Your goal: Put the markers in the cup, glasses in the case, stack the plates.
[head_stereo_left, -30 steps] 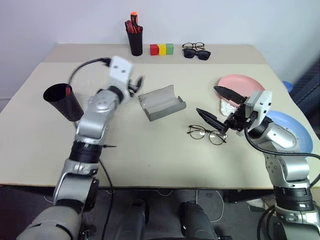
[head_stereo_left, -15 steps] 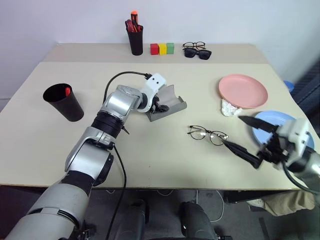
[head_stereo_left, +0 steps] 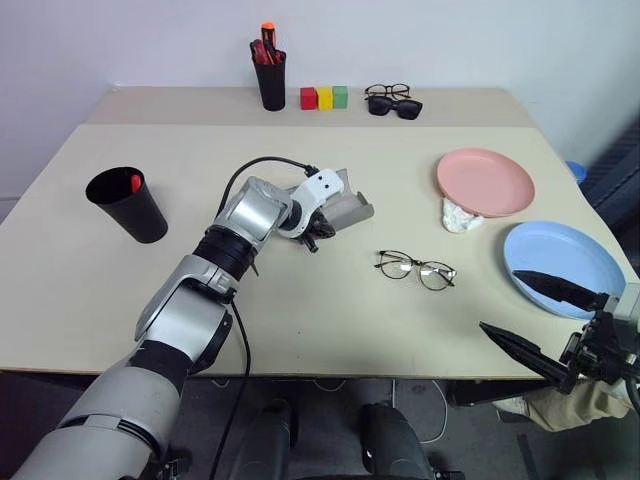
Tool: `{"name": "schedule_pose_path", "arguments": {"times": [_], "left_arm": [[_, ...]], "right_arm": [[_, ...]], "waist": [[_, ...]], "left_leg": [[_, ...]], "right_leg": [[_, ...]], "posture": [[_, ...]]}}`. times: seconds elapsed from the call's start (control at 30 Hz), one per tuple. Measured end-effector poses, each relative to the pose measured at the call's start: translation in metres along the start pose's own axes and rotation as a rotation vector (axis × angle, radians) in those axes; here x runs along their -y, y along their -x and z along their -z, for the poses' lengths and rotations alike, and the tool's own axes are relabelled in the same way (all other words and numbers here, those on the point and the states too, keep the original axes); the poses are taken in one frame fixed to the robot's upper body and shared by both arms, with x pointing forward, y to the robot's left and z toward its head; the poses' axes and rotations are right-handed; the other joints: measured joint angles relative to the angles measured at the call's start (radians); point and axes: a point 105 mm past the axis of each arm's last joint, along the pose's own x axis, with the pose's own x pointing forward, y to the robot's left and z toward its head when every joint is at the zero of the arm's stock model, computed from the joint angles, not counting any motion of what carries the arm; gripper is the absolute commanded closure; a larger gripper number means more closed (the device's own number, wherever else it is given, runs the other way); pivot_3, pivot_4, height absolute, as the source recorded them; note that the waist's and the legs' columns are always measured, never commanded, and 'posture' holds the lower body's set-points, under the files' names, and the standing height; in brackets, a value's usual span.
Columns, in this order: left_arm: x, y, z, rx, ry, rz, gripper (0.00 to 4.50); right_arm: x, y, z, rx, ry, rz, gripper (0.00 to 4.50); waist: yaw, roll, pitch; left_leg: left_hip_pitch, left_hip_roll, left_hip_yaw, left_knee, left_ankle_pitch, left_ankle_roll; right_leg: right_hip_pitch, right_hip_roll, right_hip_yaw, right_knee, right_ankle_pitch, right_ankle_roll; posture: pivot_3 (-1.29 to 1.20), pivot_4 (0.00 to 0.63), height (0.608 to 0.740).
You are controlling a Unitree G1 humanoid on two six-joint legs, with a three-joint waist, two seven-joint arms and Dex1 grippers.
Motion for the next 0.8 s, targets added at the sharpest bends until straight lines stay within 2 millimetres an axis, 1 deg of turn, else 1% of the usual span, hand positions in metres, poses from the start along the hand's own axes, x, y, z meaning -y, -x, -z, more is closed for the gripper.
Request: {"name": "schedule_pose_path", "arguments": {"times": [0.17,0.27,0.3,0.4,0.47,0.57,0.63,0.73,0.8], "left_arm": [[0.001,0.002,0.005,-0.008,-0.015,0.026,4.41],[0.007,0.013,0.014,-0.006,-0.042,0.077,4.41],[0.010,0.018,0.018,-0.009,-0.056,0.102,4.41],[0.022,0.036,0.034,-0.031,-0.093,0.159,4.41],[0.032,0.055,0.053,-0.064,-0.115,0.188,4.41],[0.046,0.077,0.072,-0.112,-0.137,0.230,4.41],[0.061,0.093,0.083,-0.139,-0.172,0.282,4.41],[0.078,0.100,0.087,-0.143,-0.215,0.344,4.41],[0.087,0.096,0.081,-0.116,-0.244,0.369,4.41]], "right_arm": [[0.000,-0.008,-0.002,0.022,0.006,-0.007,0.00],[0.000,-0.013,-0.003,0.035,0.014,-0.017,0.00],[0.000,-0.015,-0.003,0.038,0.013,-0.021,0.00],[0.003,-0.019,-0.003,0.045,0.011,-0.023,0.00],[0.003,-0.022,-0.001,0.047,0.006,-0.033,0.00],[0.005,-0.024,0.002,0.043,0.000,-0.033,0.00],[0.005,-0.027,0.003,0.051,-0.001,-0.044,0.00],[0.007,-0.029,0.005,0.052,-0.001,-0.044,0.00],[0.008,-0.032,0.005,0.058,0.000,-0.049,0.00]], "waist": [[0.001,0.000,0.000],[-0.005,0.000,0.000],[-0.006,0.000,0.000],[-0.005,0.001,0.000],[-0.007,0.001,0.000],[-0.004,0.001,0.000],[-0.001,0.001,0.000],[0.009,0.001,0.000],[0.020,0.001,0.000]], "left_leg": [[0.000,0.000,0.000,0.000,0.000,0.000],[0.000,0.000,0.000,-0.001,0.000,0.000],[0.000,0.001,0.000,-0.001,0.000,0.000],[0.000,0.001,0.000,-0.002,0.000,0.000],[0.000,0.002,0.000,-0.002,0.000,0.000],[0.000,0.003,-0.001,-0.001,0.000,0.000],[0.000,0.003,-0.001,-0.001,0.000,0.000],[0.000,0.003,0.000,-0.001,-0.002,-0.002],[0.000,0.003,0.000,-0.001,-0.002,-0.002]], "right_leg": [[0.000,0.000,0.000,0.000,0.000,0.000],[0.000,0.000,0.000,0.000,0.000,-0.001],[-0.001,0.000,0.000,0.000,0.002,-0.004],[-0.001,0.000,0.000,0.001,0.002,-0.004],[-0.001,0.000,0.000,0.001,0.002,-0.005],[-0.001,0.000,0.000,0.001,0.002,-0.006],[0.000,-0.001,0.000,0.000,0.001,-0.006],[0.000,-0.001,0.000,-0.001,0.001,-0.006],[0.001,-0.002,0.000,-0.001,0.000,-0.005]], "posture": [[0.00,0.150,0.740],[0.00,0.150,0.740],[0.00,0.150,0.740],[0.00,0.150,0.740],[0.00,0.150,0.740],[0.00,0.150,0.740],[0.00,0.150,0.740],[0.00,0.150,0.740],[0.00,0.150,0.740]]}}
